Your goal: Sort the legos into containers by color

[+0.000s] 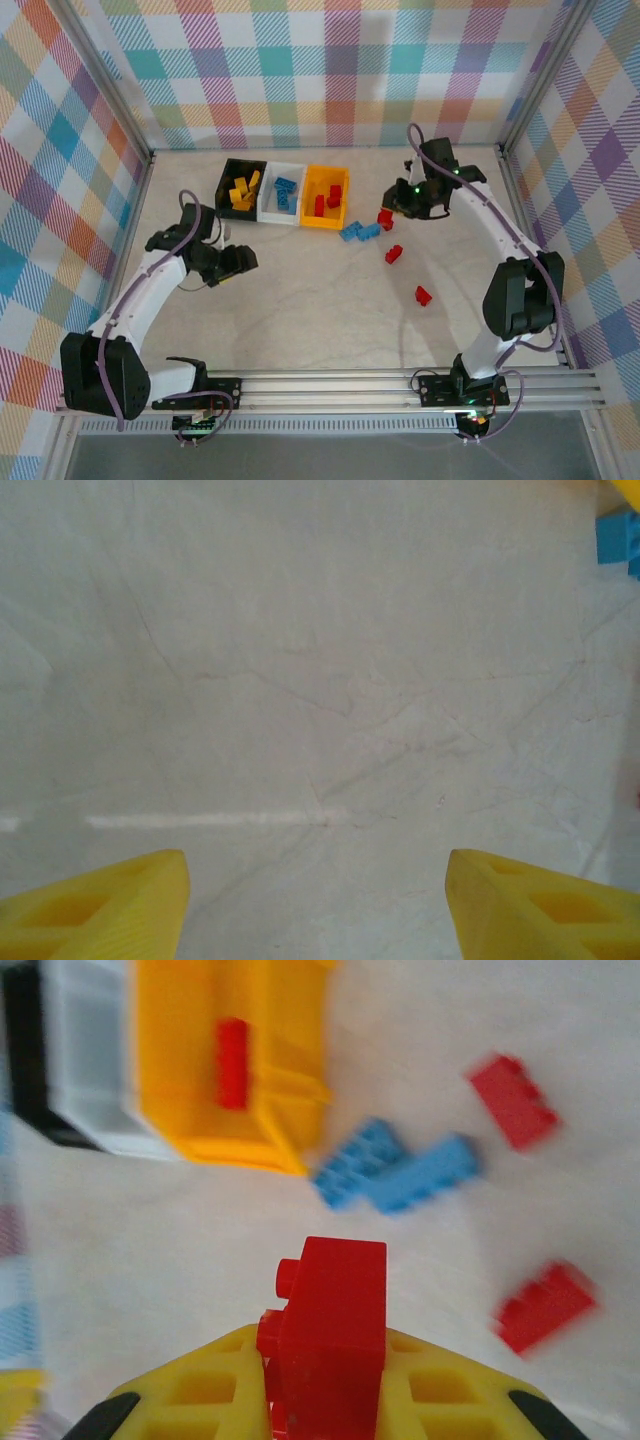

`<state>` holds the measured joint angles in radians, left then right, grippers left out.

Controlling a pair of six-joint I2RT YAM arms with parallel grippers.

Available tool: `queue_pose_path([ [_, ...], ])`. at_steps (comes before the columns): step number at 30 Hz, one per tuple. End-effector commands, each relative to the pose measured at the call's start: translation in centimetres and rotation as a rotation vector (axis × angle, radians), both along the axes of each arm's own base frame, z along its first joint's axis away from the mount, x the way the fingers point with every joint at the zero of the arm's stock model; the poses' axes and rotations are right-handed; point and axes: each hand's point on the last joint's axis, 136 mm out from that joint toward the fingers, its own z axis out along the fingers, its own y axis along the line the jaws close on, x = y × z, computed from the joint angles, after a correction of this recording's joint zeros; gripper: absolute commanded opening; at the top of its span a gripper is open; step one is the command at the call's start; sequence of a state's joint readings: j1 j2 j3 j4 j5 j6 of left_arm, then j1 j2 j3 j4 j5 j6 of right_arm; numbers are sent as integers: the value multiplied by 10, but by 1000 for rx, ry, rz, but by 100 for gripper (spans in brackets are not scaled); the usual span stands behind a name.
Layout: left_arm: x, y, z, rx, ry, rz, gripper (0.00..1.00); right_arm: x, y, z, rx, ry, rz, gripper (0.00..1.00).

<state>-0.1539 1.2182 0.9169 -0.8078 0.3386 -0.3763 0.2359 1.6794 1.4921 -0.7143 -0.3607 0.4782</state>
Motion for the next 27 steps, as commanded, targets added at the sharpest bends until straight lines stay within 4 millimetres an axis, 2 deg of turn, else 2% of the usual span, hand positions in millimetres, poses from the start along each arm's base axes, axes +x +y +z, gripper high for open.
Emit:
queue_pose_path([
  [1,-10,-13,-2,-131,20,83,69,32,43,24,268,-21,21,20],
  [4,-24,-11,-9,-139,59,130,69,55,63,26,327,-32,42,19],
  [8,-41,-8,5,-137,57,161,70,82,94,24,369,-56,83,19],
  [12,-58,-2,20,-109,75,172,70,105,121,3,412,-35,76,19],
  [16,-62,0,29,-113,53,175,72,123,143,-21,402,-6,96,20],
  [21,-59,-9,28,-147,48,129,73,141,152,-36,344,-35,60,23],
  [25,-61,-18,22,-168,96,47,74,148,151,-52,289,-17,11,26],
  [27,-64,-17,23,-147,79,16,74,150,151,-58,254,-24,-11,31],
])
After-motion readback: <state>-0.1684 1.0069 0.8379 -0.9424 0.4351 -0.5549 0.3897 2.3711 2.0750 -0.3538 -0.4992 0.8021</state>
